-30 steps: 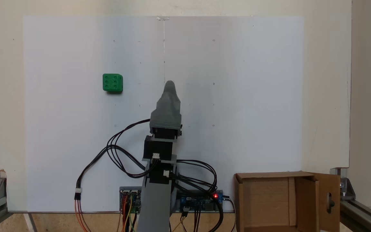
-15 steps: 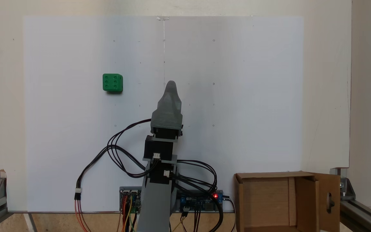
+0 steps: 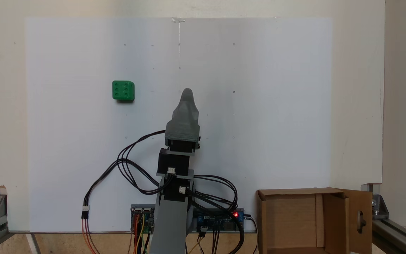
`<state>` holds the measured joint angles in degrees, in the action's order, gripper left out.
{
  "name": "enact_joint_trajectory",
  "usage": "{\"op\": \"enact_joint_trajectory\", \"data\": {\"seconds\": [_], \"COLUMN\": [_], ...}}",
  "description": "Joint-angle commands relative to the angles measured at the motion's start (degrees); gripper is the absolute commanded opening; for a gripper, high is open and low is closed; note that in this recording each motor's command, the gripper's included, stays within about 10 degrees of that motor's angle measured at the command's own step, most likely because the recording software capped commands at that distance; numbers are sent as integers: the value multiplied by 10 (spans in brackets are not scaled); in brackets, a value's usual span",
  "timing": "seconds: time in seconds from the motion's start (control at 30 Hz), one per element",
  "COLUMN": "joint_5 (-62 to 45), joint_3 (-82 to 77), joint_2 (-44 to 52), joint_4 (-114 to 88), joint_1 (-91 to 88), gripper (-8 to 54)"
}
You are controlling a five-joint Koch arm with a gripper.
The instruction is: Grasp a green dice and put it in the bin.
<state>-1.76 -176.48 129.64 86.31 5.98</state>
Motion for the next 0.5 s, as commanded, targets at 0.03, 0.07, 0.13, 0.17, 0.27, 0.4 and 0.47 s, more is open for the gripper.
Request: {"op": "enact_joint_trajectory", "data": {"seconds": [0.03, 0.07, 0.13, 0.17, 0.27, 0.4, 0.47], "joint_5": [17, 17, 17, 17, 16, 16, 15], "joint_3": [-28, -28, -28, -28, -28, -28, -28], "joint_2": [59, 59, 58, 58, 58, 59, 58], "joint_4": [20, 20, 20, 20, 20, 21, 21], "joint_1": [-19, -21, -23, -23, -23, -21, -19], "gripper": [447, 447, 447, 447, 446, 447, 443]}}
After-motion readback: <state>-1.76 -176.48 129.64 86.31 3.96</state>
